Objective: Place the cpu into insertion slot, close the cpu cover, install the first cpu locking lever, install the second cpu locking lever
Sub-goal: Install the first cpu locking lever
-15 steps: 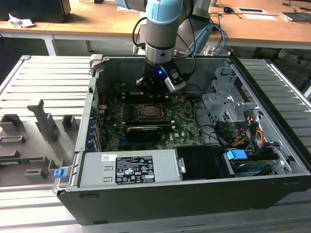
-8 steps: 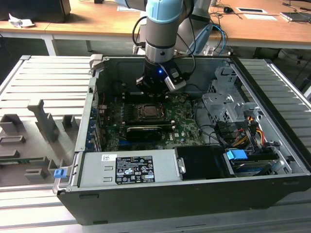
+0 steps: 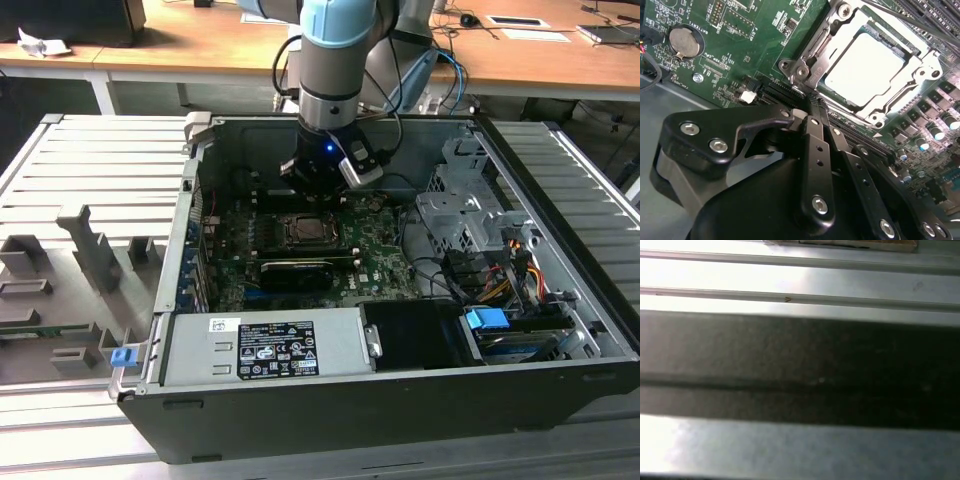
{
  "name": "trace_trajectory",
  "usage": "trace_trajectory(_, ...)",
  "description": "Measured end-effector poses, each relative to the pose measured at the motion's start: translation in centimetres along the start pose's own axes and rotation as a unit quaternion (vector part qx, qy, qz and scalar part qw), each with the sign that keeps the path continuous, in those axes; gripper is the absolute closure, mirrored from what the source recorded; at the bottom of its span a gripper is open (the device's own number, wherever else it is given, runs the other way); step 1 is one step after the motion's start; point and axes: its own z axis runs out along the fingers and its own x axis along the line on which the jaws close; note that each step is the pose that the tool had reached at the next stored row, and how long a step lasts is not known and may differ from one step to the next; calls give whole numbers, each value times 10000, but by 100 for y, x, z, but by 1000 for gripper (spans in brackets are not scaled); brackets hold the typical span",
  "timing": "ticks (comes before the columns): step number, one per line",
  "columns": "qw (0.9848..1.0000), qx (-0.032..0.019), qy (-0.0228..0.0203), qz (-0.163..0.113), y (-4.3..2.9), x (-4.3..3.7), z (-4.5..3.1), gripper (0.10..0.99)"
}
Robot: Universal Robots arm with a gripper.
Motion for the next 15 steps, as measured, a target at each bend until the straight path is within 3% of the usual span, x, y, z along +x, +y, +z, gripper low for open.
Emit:
trace_trajectory(5,10000,28,1,-1,-2,0,26,980)
trace_trajectory(8,10000,-22,-2,1,-2,0,30,980)
trace_trajectory(13,10000,-32,-3,0,11,-2,-115,980)
trace_trajectory(15,10000,-33,-3,-1,11,-2,-127,980)
